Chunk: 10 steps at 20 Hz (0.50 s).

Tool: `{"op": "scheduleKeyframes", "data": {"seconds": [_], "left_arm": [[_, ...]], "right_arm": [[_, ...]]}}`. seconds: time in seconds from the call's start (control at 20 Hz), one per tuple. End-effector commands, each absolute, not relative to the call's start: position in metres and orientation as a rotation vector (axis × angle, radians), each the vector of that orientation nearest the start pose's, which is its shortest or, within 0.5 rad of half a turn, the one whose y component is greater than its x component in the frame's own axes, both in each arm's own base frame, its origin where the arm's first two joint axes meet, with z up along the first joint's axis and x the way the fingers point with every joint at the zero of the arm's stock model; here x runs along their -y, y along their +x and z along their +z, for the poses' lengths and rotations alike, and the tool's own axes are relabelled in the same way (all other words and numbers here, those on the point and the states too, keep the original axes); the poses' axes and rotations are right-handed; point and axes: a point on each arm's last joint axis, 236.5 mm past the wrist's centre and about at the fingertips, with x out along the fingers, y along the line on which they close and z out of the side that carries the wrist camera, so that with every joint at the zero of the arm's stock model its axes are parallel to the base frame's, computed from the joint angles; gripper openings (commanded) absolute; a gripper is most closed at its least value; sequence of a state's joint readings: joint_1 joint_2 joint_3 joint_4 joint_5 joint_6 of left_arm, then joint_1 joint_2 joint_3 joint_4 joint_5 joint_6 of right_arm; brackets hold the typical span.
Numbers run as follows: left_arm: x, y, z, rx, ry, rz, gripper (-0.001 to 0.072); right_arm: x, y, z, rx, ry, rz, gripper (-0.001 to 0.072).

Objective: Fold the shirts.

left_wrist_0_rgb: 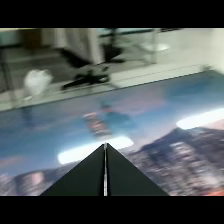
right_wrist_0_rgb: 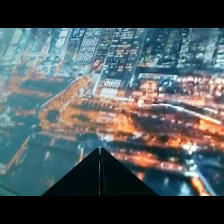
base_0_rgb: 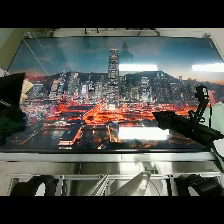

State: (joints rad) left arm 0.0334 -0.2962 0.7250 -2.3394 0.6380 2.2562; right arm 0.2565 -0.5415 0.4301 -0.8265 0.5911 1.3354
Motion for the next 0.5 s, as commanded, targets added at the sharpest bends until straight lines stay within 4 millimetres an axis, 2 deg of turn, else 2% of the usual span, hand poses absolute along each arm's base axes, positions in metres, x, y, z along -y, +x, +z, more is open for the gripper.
{"op": "scheduleKeyframes", "data": {"seconds": [0.0, 0.05, 0.15, 0.45], "left_arm": [[0.032, 0.27, 0.258, -0.151, 0.021, -0.193, 0.001], [0.026, 0.268, 0.261, -0.136, 0.022, -0.165, 0.001], [0.029, 0.267, 0.262, -0.135, 0.024, -0.174, 0.001], [0.065, 0.282, 0.24, -0.213, 0.002, -0.327, 0.001]], "right_arm": [[-0.165, 0.278, 0.066, -0.701, 0.43, 0.497, 0.0022], [-0.165, 0.278, 0.066, -0.701, 0.43, 0.497, 0.0022], [-0.165, 0.278, 0.066, -0.701, 0.43, 0.497, 0.0022], [-0.165, 0.278, 0.065, -0.703, 0.43, 0.497, 0.0021]]}}
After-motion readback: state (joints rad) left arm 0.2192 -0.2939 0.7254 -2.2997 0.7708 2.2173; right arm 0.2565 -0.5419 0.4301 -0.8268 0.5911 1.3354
